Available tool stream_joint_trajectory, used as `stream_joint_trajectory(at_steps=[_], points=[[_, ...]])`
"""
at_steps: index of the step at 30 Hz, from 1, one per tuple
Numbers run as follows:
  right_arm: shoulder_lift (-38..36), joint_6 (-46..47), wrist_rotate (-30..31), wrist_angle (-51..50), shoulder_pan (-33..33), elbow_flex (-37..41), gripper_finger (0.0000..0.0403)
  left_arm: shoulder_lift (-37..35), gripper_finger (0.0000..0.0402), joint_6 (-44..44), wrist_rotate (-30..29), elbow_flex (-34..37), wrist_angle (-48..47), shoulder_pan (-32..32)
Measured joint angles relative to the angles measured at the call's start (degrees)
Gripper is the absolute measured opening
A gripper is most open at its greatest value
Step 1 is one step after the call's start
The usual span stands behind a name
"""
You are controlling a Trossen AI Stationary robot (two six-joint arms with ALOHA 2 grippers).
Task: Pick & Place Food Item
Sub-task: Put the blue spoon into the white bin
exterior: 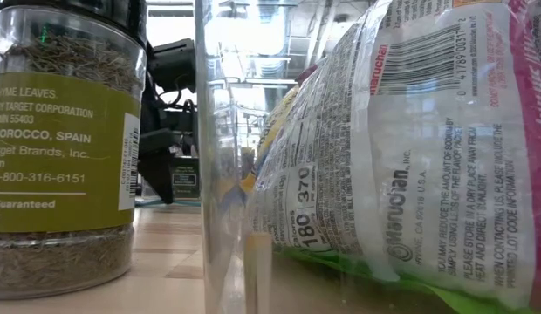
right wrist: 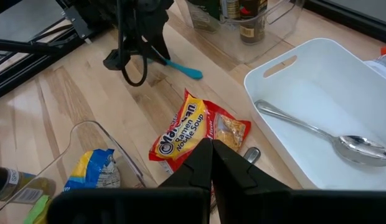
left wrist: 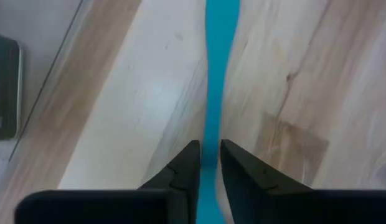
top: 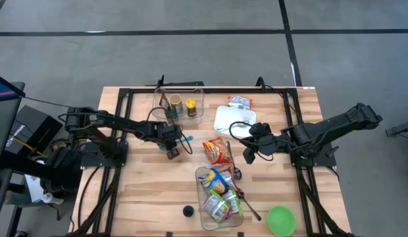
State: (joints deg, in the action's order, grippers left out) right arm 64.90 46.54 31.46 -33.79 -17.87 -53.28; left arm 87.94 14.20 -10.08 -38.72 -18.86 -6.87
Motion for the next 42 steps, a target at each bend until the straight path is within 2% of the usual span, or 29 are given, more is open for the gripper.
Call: stream_joint_trajectory(at_steps=[7,16,20,28,34,42], points=[[0.02,-0.02,0.07,-0.01,0.02,0.00,0.0001,0.00,0.0021,-0.02,0.43,0.00,1.40,0.02],[0.00,-0.02,0.09,-0.01,0.00,0.00,0.0001,-0.04,0.0026,-0.03,-2.63,0.00,1.39,0.04],[0.02,-0.02,0.09,-0.01,0.00,0.00,0.0001,-0.07,0.0013,-0.02,-2.80,0.00,1.39,0.07],[0.01,0.00,0.09,-0.01,0.01,0.00,0.0001,-1.01,0.0017,-0.02,-2.82,-0.07,1.70,1.63],[0.01,-0.01,0.11,-0.02,0.01,0.02,0.0001,-5.00,0.0018,0.00,-3.02,-0.07,2.68,3.53],[0.01,0.00,0.11,-0.01,0.04,0.02,0.0001,-15.30,0.0019,0.22,-5.21,-0.09,5.31,4.35]])
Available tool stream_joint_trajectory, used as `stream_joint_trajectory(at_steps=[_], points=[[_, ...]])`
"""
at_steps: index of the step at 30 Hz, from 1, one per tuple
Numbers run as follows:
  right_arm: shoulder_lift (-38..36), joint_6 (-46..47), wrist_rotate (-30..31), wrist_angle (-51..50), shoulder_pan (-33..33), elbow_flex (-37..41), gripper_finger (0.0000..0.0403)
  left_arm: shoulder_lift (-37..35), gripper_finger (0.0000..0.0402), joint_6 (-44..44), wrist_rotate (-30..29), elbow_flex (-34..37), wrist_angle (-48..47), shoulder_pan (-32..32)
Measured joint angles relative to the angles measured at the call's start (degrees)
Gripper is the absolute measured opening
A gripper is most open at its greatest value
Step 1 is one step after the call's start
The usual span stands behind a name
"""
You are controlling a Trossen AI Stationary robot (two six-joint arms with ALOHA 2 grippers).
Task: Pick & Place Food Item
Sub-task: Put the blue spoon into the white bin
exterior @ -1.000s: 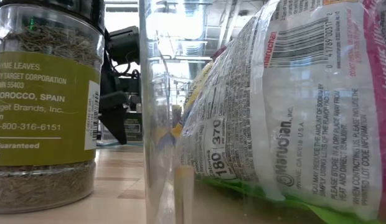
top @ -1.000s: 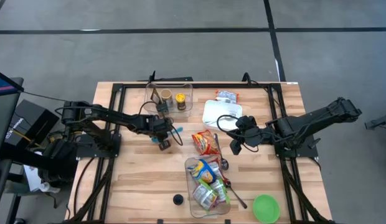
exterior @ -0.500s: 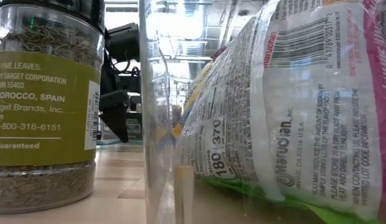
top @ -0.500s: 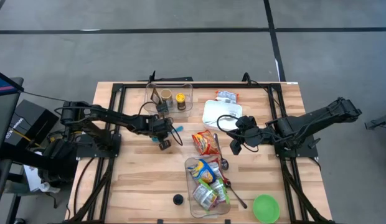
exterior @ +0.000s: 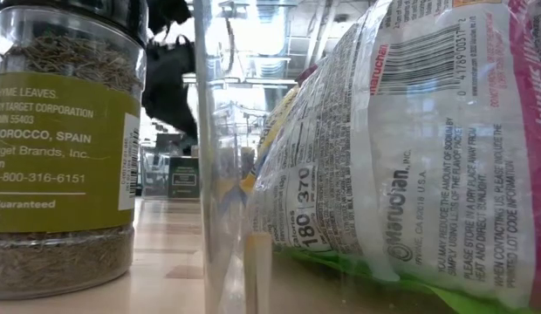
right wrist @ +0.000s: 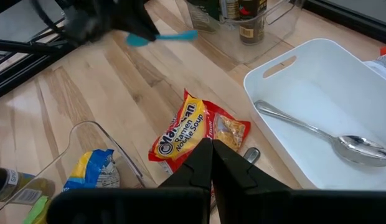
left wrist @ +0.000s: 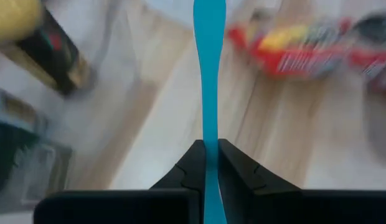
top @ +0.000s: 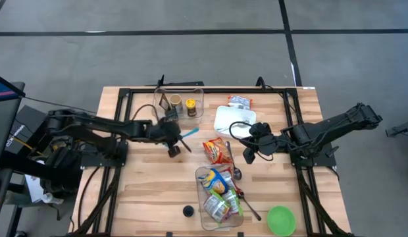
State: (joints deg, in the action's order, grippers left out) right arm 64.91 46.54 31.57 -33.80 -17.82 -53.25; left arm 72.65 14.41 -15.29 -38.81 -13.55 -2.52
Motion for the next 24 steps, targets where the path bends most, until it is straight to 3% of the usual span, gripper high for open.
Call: stream_joint_trajectory(at_steps=[9,16,24], points=[[0.01,0.00,0.00,0.24,0.00,0.00,0.0001,-8.63,0.0020,0.00,-0.24,-0.04,15.11,0.00],[0.01,0.02,0.38,0.90,0.00,0.00,0.0001,-8.57,0.0021,0.00,-0.20,-0.07,27.68,0.00],[0.01,0.89,1.04,1.33,0.00,0.00,0.0001,-6.89,0.0021,0.06,-0.19,-0.05,33.33,0.00]])
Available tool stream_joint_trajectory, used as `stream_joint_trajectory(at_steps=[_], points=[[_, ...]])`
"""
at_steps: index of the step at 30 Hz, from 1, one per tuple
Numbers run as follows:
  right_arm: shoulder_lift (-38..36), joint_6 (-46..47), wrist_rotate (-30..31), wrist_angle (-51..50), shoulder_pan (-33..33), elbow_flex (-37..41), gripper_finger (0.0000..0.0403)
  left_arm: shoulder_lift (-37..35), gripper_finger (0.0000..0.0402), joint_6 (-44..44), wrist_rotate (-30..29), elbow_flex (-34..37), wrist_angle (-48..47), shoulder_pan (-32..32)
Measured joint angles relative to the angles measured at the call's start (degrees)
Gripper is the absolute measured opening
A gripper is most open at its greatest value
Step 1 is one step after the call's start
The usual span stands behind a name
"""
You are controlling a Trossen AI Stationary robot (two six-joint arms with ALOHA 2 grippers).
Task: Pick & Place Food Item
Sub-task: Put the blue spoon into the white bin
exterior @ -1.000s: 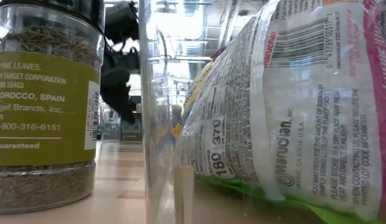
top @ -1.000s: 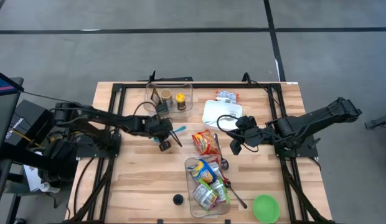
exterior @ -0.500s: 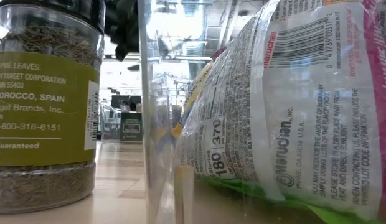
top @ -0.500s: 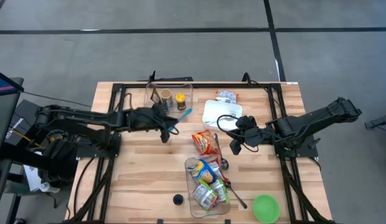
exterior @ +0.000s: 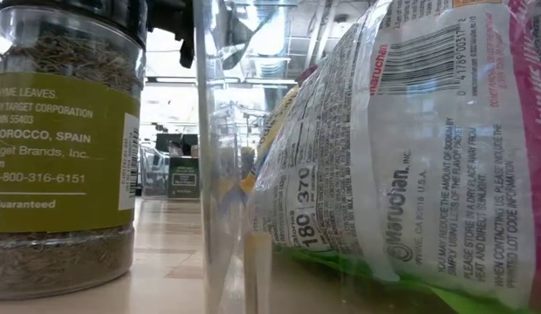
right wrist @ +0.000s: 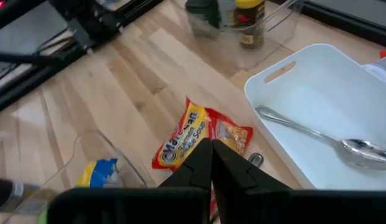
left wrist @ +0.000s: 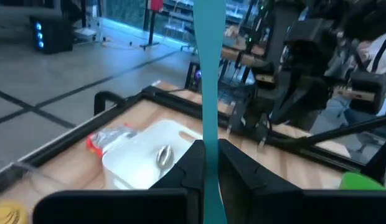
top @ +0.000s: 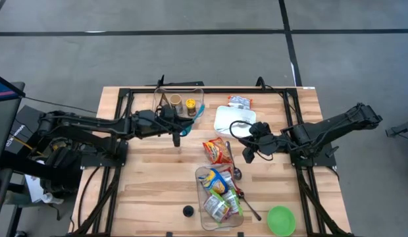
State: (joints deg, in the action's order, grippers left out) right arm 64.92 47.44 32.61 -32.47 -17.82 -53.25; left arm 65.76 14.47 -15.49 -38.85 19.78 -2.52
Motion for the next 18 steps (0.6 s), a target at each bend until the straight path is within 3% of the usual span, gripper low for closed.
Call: stream_joint_trajectory(at_steps=[6,11,18], points=[[-0.13,4.52,2.37,0.14,1.40,0.00,0.0001,5.33,0.0021,3.98,-0.84,0.00,4.55,0.19],[-0.22,7.25,2.27,2.14,4.69,0.00,0.0001,13.18,0.0021,5.10,-5.08,-0.20,11.38,1.99],[-0.22,7.60,1.79,10.24,8.85,0.00,0.0001,22.27,0.0021,5.10,-11.33,-5.32,12.77,3.84]])
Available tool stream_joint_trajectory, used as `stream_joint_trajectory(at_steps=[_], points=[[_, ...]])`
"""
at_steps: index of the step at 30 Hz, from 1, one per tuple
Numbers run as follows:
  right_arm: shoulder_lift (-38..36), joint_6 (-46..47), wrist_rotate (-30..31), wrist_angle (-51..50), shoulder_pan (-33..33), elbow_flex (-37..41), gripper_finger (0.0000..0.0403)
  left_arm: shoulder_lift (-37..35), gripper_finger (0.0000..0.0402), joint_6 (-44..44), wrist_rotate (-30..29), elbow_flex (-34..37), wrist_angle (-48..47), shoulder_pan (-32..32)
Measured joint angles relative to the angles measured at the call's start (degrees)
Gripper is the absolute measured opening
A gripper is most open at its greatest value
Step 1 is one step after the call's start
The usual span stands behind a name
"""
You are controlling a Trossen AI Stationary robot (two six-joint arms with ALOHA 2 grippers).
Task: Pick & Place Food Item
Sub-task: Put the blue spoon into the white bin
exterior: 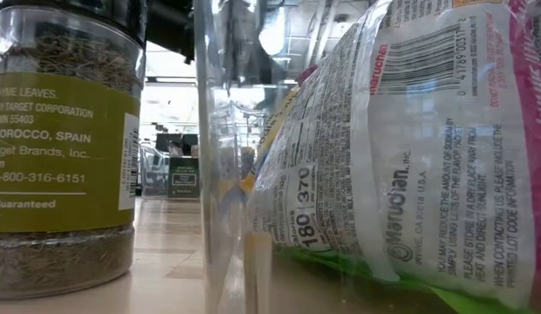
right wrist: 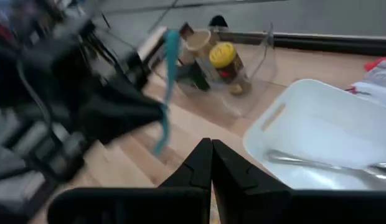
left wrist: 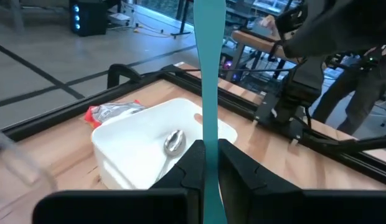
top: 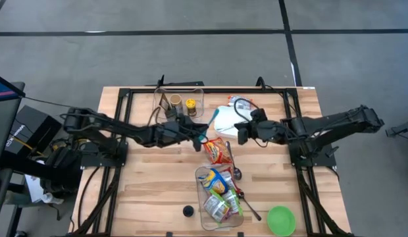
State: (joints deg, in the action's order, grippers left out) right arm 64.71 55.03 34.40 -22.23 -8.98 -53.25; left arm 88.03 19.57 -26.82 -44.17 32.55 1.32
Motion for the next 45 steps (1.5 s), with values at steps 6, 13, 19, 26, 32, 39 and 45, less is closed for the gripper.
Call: stream_joint_trajectory(at_steps=[6,13,19,26,32,39,45], points=[[0.00,4.02,-3.70,2.06,3.17,0.00,0.0001,5.37,0.0021,-0.13,-0.90,-5.95,-0.47,-0.02],[0.00,5.04,-4.99,2.12,5.04,0.00,0.0010,9.37,0.0021,-0.24,-1.46,-10.41,-1.94,-0.04],[0.00,5.04,-5.71,2.02,5.62,0.00,0.0077,10.37,0.0021,-1.94,-1.47,-11.42,-5.41,0.32],[0.00,5.04,-6.06,2.13,7.62,0.00,0.0146,10.36,0.0021,-4.22,-1.87,-11.42,-5.81,0.33],[0.28,5.02,-6.10,2.32,8.38,0.00,0.0163,10.36,0.0021,-4.26,-1.89,-11.42,-5.55,0.33],[0.28,4.41,-6.02,5.29,8.84,0.00,0.0153,10.36,0.0021,-4.31,-1.88,-11.42,-5.57,0.33],[0.28,4.56,-6.01,5.04,10.65,0.00,0.0143,10.34,0.0021,-4.31,-1.89,-11.44,-5.57,0.49]])
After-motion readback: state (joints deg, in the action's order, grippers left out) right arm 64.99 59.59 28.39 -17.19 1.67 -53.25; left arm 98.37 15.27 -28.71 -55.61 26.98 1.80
